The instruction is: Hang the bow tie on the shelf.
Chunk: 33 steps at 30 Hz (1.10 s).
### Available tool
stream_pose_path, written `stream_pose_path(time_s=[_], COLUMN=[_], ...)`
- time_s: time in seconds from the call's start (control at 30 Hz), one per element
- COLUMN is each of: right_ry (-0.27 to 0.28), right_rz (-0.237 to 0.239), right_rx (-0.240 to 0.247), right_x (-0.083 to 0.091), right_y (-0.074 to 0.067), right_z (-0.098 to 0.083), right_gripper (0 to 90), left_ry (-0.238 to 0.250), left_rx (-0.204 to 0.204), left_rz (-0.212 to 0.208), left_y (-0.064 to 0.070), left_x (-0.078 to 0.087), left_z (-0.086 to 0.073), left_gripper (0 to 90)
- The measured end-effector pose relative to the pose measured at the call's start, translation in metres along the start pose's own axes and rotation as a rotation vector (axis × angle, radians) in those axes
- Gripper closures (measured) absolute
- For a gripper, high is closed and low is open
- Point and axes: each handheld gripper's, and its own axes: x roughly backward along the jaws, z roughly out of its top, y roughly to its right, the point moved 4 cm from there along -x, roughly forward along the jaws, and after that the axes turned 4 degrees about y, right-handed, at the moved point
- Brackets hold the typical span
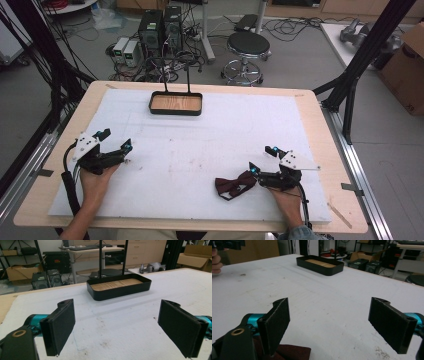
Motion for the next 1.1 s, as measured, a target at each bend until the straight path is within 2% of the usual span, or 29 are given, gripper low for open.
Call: stream_pose_path(time_s=[0.07,0.1,0.17,0.33,0.43,0.47,0.5,0.53,0.8,1.1], right_ry=[-0.022,-0.022,-0.03,-0.06,-0.105,-0.105,-0.127,-0.127,-0.214,-0.283], right_rz=[0.052,0.052,0.104,0.172,0.22,0.22,0.244,0.244,0.351,0.395], right_rx=[-0.006,-0.006,-0.01,0.019,0.034,0.034,0.046,0.046,0.1,0.143], right_x=[-0.002,-0.002,-0.003,-0.007,-0.011,-0.011,-0.013,-0.013,-0.02,-0.026], right_y=[-0.004,-0.004,-0.007,-0.016,-0.022,-0.022,-0.025,-0.025,-0.039,-0.046], right_z=[0.0,0.0,-0.001,0.0,-0.001,-0.001,-0.003,-0.003,-0.008,-0.014], right_gripper=[16.7,16.7,20.6,24.4,29.1,29.1,32.9,32.9,40.2,50.2], left_ry=[0.0,0.0,0.001,-0.005,-0.007,-0.008,-0.008,-0.008,-0.01,-0.013], left_rx=[-0.001,-0.001,0.005,-0.001,0.001,0.0,0.001,0.0,0.003,0.003], left_rz=[0.002,0.003,0.002,-0.002,-0.003,-0.003,-0.003,-0.002,0.001,0.001], left_y=[0.0,0.0,0.001,0.001,0.001,0.001,0.001,0.001,0.001,0.001], left_x=[0.0,0.0,-0.001,-0.002,-0.002,-0.002,-0.002,-0.002,-0.001,-0.002], left_z=[0.0,0.0,0.0,-0.001,-0.001,-0.001,-0.001,-0.001,-0.001,-0.002], left_gripper=[14.8,14.8,14.9,14.9,15.0,15.0,15.0,15.0,15.1,15.1])
